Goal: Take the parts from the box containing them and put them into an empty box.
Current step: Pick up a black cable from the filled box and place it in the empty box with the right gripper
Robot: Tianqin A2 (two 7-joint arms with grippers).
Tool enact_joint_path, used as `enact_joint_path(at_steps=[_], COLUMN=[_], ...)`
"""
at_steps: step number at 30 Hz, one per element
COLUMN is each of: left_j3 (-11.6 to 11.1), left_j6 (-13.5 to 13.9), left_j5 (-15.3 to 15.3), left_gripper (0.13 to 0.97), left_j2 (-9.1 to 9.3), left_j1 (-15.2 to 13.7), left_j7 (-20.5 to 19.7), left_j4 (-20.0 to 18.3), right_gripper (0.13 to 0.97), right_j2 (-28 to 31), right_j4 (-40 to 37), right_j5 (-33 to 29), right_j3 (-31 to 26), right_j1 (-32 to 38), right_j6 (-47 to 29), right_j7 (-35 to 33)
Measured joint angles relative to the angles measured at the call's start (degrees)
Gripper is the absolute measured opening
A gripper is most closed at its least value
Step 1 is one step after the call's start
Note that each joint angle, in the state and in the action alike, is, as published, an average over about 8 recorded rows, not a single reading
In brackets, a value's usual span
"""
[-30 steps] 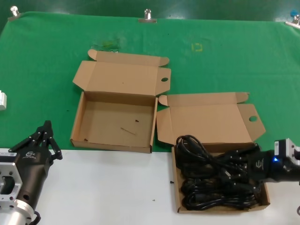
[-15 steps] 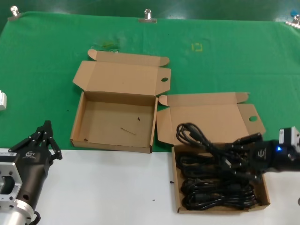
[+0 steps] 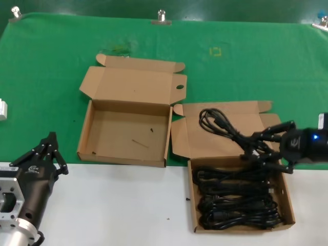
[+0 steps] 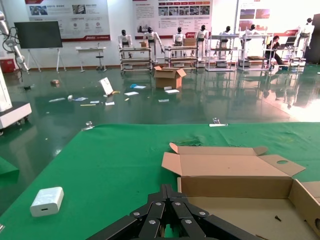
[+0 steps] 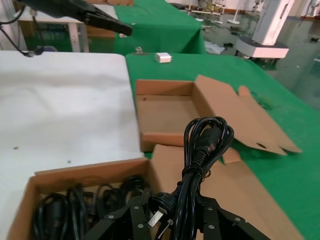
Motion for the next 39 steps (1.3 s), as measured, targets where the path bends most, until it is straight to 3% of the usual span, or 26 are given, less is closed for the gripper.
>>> enact_joint_path(at_steps=[6,11,39], left_j3=[0.0,0.0,0.0], left_j6=[0.0,0.0,0.0], left_j5=[0.0,0.0,0.0], left_gripper=[0.139,0.139,0.139], left_j2=[0.00,0.00,0.00], left_j1=[0.0,0.0,0.0], left_j7=[0.0,0.0,0.0], left_j4=[0.0,0.0,0.0], right_gripper=[0.311,0.309,0.307], right_j2=[-1.8,-2.8,-10.2], right_j4=[-11.3,-16.0,-19.0], right_j5=[-1.2,-1.7,-0.9], right_j3=[0.1,0.6,5.0], right_j1=[6.7,9.3,10.4], right_j6=[-0.4,0.2,7.9], right_j7=[-5.7,-8.2,-12.0])
